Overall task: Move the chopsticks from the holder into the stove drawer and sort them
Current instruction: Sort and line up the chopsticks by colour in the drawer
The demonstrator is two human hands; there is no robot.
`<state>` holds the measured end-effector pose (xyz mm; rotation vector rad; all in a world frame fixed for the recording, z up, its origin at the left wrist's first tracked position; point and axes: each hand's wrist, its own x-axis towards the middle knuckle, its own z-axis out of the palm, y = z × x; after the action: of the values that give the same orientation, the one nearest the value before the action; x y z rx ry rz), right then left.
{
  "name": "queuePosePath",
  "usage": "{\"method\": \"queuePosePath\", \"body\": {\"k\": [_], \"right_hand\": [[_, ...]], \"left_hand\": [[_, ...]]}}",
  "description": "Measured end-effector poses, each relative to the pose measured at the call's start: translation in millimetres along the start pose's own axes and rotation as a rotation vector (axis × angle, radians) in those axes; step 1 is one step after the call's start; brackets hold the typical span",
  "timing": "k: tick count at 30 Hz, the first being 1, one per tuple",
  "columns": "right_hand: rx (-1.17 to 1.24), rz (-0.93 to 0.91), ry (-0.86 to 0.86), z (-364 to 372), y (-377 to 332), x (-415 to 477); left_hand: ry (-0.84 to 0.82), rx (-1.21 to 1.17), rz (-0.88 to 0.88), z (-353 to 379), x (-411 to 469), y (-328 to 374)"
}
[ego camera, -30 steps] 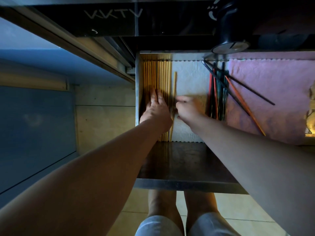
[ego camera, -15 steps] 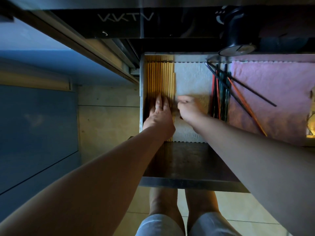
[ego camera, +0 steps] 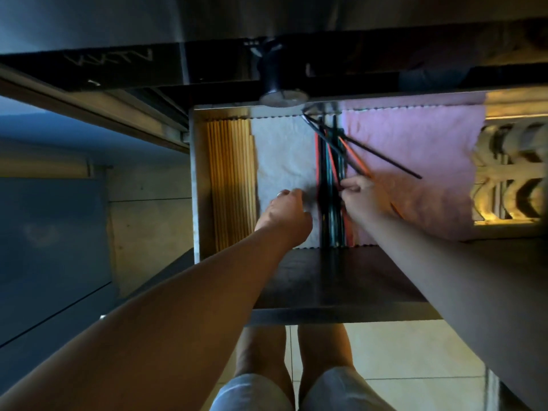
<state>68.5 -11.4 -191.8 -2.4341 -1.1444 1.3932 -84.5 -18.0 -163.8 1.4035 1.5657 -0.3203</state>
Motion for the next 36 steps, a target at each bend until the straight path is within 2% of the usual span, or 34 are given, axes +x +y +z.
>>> {"method": "queuePosePath", "body": {"k": [3,5,8,14,18,22,29,32,36], "right_hand": [[0.007,-0.044,0.061,-15.5,13.0,7.9],[-0.07,-0.093,0.12,-29.3,15.2,10.7],[-0.241,-0.26,0.219,-44.8,17.6,19.5],[-0.545,-0.451,0.139,-56.9,16.2,46.0],[-0.621,-0.491,0.143,-54.0,10.4,61.5],[-0.568,-0.418,0.17,-58.3,12.5,69.2],[-0.28,-0.381,0.13,-86.9,21.8,37.6],[-0.244,-0.349,0.099,-90.3,27.1,32.6],[-0.298,-0.411,0.193,-83.4,35.7,32.7]], "left_hand": [[0.025,-0.119,-0.049,12.2,7.4,22.3],[0.054,-0.161,-0.078,20.2,12.0,35.4],[0.11,-0.18,-0.131,29.0,18.8,49.6],[0.209,-0.237,-0.25,37.8,31.7,60.3],[0.307,-0.312,-0.197,36.9,39.7,63.8],[0.384,-0.404,-0.154,33.3,52.3,67.7],[0.456,-0.624,-0.347,13.2,81.1,81.6],[0.466,-0.613,-0.378,2.5,93.0,87.0],[0.447,-0.637,-0.439,-10.6,102.8,93.3]]}}
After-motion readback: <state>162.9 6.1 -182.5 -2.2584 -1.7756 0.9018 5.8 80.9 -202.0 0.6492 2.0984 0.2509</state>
